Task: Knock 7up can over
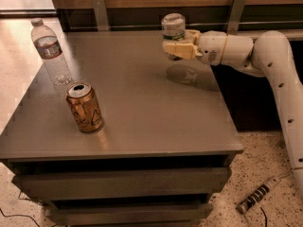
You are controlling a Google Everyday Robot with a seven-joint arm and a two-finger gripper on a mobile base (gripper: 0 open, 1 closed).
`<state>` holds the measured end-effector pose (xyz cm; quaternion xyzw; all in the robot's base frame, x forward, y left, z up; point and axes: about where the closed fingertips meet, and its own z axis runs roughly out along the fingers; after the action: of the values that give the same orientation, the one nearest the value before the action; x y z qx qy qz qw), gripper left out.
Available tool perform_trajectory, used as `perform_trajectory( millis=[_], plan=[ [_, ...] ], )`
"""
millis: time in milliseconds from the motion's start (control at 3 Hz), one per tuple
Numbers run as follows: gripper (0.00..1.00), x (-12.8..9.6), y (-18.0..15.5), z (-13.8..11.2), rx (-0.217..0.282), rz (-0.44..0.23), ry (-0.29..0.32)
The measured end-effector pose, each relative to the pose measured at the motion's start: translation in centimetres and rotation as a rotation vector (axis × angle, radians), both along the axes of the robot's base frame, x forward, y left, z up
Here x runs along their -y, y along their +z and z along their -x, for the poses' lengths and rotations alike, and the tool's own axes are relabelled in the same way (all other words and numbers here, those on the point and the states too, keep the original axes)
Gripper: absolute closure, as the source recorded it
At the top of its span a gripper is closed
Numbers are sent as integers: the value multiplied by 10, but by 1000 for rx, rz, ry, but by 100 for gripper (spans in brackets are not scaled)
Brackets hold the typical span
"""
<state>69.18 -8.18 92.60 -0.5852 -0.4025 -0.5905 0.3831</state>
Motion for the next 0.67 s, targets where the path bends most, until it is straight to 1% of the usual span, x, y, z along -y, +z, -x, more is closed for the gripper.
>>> perform_trajectory(
  millis=[333, 667],
  plan=[
    [100, 5, -8, -6, 18, 14, -5],
    [100, 10, -26, -20, 19, 23, -21]
  ],
)
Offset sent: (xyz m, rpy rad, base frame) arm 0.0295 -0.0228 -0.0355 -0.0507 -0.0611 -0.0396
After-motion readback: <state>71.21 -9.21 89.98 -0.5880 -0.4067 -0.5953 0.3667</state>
